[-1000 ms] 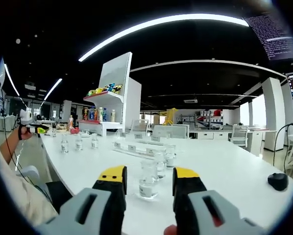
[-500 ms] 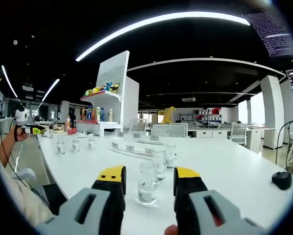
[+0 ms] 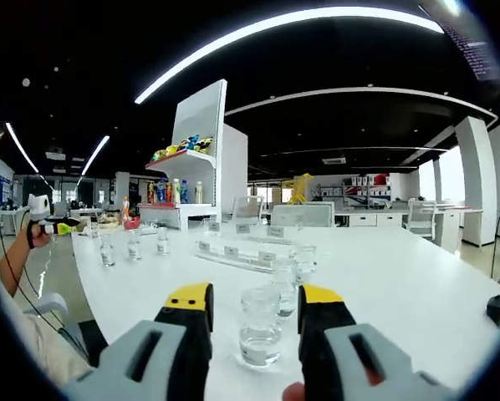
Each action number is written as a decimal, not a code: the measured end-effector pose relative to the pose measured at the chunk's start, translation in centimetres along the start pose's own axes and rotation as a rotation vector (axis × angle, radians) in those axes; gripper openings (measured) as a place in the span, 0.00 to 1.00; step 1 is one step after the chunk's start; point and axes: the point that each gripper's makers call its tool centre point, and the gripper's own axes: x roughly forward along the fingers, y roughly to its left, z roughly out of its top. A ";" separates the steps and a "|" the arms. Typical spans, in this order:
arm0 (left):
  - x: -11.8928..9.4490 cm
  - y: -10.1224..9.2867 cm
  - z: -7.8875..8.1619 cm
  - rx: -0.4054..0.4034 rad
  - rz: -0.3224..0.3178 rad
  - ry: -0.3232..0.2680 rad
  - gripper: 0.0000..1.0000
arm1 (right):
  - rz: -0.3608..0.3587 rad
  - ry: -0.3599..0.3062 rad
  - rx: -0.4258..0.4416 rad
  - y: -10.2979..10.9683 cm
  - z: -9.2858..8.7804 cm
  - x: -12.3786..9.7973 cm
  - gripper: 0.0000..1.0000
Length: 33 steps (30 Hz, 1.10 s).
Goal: Identify the label on the chemical reagent bottle, grasp the chemical reagent bottle, and place it in the designated position on the reagent rack
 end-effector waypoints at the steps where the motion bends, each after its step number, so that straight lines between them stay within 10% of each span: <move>1: 0.0 0.0 0.0 -0.001 0.000 0.000 0.51 | -0.001 0.001 -0.001 -0.1 -0.2 0.1 0.41; 33: 0.4 0.3 -0.3 -0.012 -0.002 0.004 0.51 | 0.023 0.062 -0.030 0.4 -4.1 2.6 0.32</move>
